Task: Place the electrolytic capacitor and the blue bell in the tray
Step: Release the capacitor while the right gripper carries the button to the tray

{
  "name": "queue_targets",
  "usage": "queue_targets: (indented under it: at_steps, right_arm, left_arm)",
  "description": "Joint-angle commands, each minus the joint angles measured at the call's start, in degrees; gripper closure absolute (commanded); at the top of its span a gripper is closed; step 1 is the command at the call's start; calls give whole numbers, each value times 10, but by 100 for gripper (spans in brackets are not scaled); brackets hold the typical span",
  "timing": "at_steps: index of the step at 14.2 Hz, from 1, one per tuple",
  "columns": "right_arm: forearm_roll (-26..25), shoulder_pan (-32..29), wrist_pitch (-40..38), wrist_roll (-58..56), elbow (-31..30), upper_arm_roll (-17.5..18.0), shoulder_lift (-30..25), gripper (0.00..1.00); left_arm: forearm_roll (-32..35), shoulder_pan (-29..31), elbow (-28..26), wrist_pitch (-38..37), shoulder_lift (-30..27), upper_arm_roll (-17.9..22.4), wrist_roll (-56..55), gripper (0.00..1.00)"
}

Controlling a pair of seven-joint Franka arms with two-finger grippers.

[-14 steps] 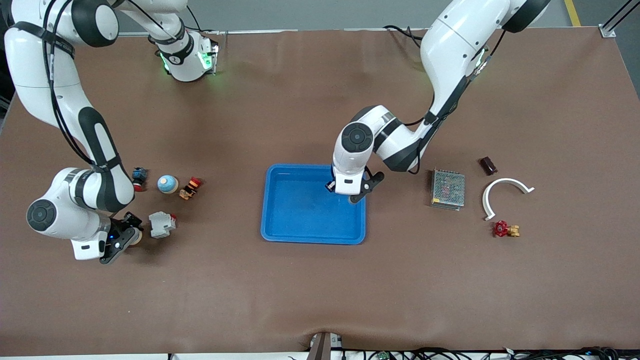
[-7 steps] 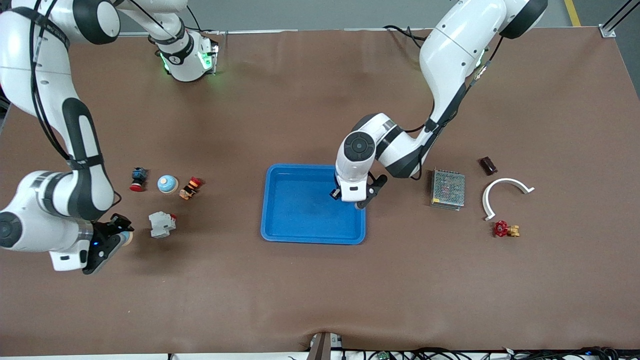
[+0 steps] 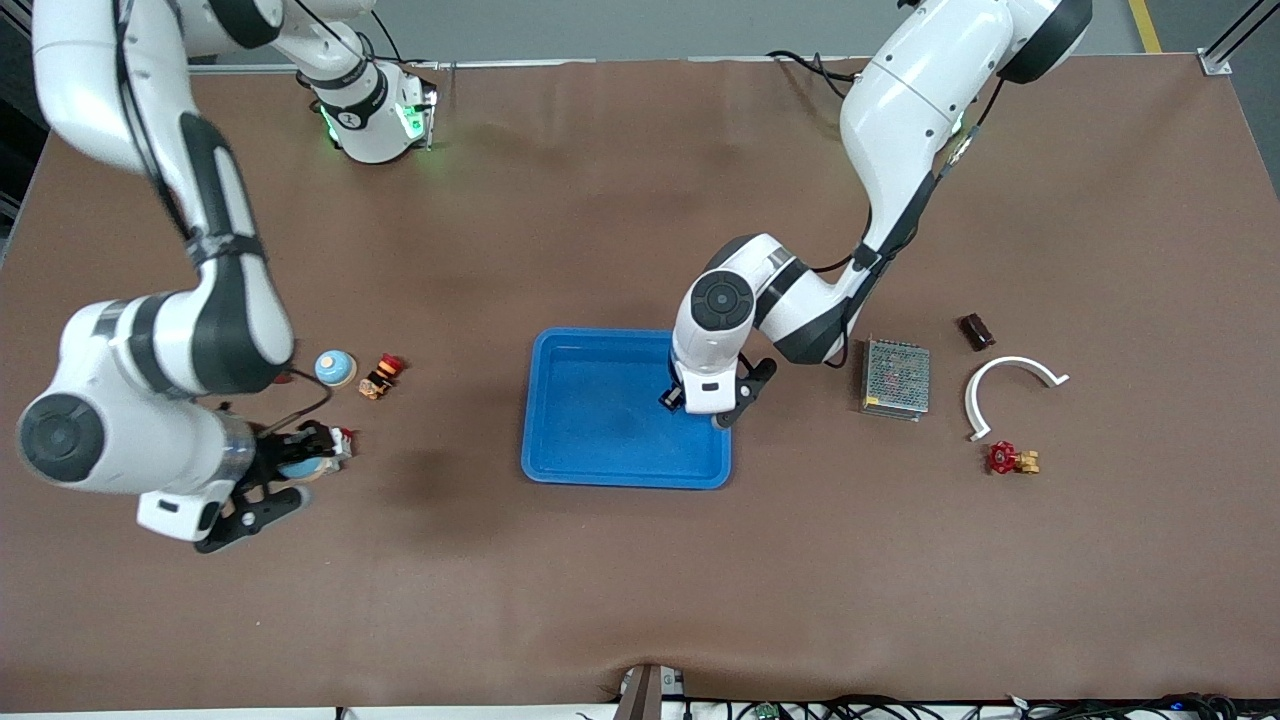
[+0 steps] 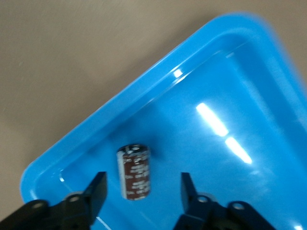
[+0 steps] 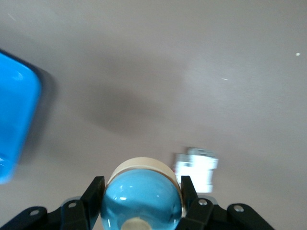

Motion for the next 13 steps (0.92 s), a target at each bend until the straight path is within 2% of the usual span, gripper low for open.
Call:
queue_targets:
  at_steps: [1,5,8,11,13]
  right_arm:
    - [16,57,-6,145,-14,-6,-18,66]
    - [56,128,12,292,-22,-8,-14,66]
    - [56,184,76,386,-66,-8,-13,66]
    - [56,213,145,418,-118,-8,-12,66]
    - [56,234,187,419,-153,-8,-12,66]
  left_arm:
    - [13,26,18,-52,-45,2,41,0]
    - [13,79,13,-161,-122,1,191,0]
    - [13,121,10,-265,-166,1,306,0]
    - [12,171,-7,-331,-214,-1,400,0]
    - [9,214,-42,-337,-260,-2,483,0]
